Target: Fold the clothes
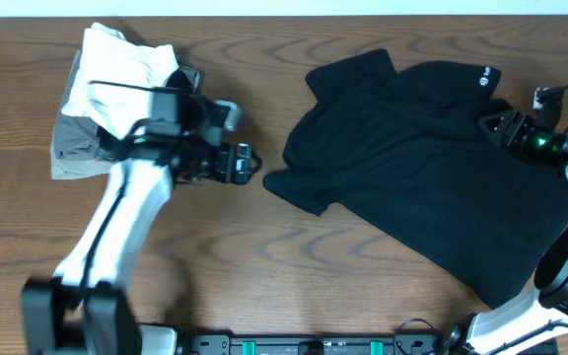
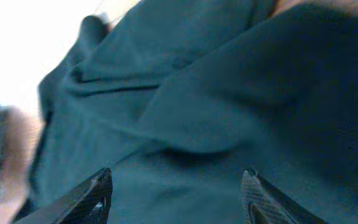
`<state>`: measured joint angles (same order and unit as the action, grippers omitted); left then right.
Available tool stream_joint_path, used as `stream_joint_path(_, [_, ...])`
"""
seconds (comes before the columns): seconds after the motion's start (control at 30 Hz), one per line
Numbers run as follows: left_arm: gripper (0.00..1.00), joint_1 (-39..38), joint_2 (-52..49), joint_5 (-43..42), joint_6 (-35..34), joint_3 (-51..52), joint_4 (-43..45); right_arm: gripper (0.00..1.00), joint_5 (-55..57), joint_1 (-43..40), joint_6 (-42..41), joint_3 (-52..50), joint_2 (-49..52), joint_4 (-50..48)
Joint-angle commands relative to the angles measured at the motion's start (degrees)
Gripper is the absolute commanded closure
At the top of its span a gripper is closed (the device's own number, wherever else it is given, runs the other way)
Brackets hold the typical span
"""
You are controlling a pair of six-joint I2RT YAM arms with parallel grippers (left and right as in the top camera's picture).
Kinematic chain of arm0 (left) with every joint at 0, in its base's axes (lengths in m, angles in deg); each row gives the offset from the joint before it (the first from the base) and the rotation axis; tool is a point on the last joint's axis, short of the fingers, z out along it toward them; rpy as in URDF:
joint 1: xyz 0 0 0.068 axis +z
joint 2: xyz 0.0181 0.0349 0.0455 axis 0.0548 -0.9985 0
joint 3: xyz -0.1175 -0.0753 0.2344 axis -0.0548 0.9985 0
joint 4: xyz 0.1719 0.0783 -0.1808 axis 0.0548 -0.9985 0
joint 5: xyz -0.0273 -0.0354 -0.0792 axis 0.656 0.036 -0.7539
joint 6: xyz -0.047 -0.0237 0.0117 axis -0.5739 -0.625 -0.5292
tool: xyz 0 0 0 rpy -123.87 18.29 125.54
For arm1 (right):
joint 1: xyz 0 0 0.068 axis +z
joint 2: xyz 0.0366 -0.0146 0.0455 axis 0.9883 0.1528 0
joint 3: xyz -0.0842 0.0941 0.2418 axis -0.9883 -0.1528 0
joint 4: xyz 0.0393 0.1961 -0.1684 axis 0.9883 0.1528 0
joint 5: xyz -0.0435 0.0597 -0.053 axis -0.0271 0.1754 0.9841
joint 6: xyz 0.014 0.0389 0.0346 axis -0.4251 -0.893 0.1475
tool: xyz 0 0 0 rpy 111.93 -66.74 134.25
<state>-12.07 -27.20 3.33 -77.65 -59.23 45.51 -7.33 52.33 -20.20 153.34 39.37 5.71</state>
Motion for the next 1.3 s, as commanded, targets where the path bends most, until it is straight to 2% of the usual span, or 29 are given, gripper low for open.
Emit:
stream_joint_path(0.0, [0.14, -3.9, -5.6, -0.9, -2.5, -1.0, 2.5, 0.36, -4.6, 1.2, -1.4, 0.4, -4.9, 2.6])
stream_joint_path(0.13, [0.19, -6.5, -10.8, 0.6, -6.5, -1.0, 6.3, 0.36, -4.1, 2.7, -1.4, 0.4, -9.1, 7.6])
stream_joint_path(0.23, [0.23, -7.3, -13.0, 5.6, -8.2, -1.0, 7.4, 0.38, -3.2, 4.3, -1.4, 0.4, -11.9, 10.9])
stream_joint_path(0.37, [0.24, -7.3, -13.9, 6.7, -8.2, -1.0, 7.4, 0.39, -1.0, 6.9, -1.4, 0.4, -13.8, 13.9])
stream_joint_path(0.53, [0.33, -7.8, -15.4, 6.7, -8.2, -1.0, 7.6, 0.39, 1.6, 10.1, -1.4, 0.4, -14.0, 15.5])
stream_joint_path(0.7, [0.34, -10.8, -18.3, 6.7, -8.1, -1.0, 8.7, 0.38, 4.3, 12.0, -1.3, 0.4, -14.0, 15.5])
stream_joint_path(0.77, [0.48, -11.6, -18.6, 7.1, -7.9, -1.0, 8.8, 0.38, 4.5, 12.1, -1.3, 0.4, -14.0, 15.7])
stream_joint_path(0.9, [0.89, -11.5, -17.9, 7.2, -8.2, -1.1, 8.4, 0.39, 4.5, 12.1, -1.3, 0.4, -14.0, 16.1])
stream_joint_path(0.93, [0.94, -11.1, -17.7, 7.2, -8.8, -1.2, 7.6, 0.38, 4.5, 12.1, -1.3, 0.4, -14.0, 16.1])
stream_joint_path(1.13, [0.94, -7.9, -14.9, 7.9, -11.2, -2.6, -4.5, 0.4, 8.7, 12.2, -1.4, 0.4, -14.0, 17.3])
stream_joint_path(1.2, [0.94, -6.5, -13.7, 11.0, -11.8, -2.6, -9.2, 0.44, 14.7, 12.2, -3.3, 0.4, -14.0, 18.9])
stream_joint_path(1.27, [0.94, -5.1, -12.6, 14.3, -12.0, -2.6, -13.7, 0.42, 22.8, 12.2, -7.3, 0.3, -14.0, 20.0])
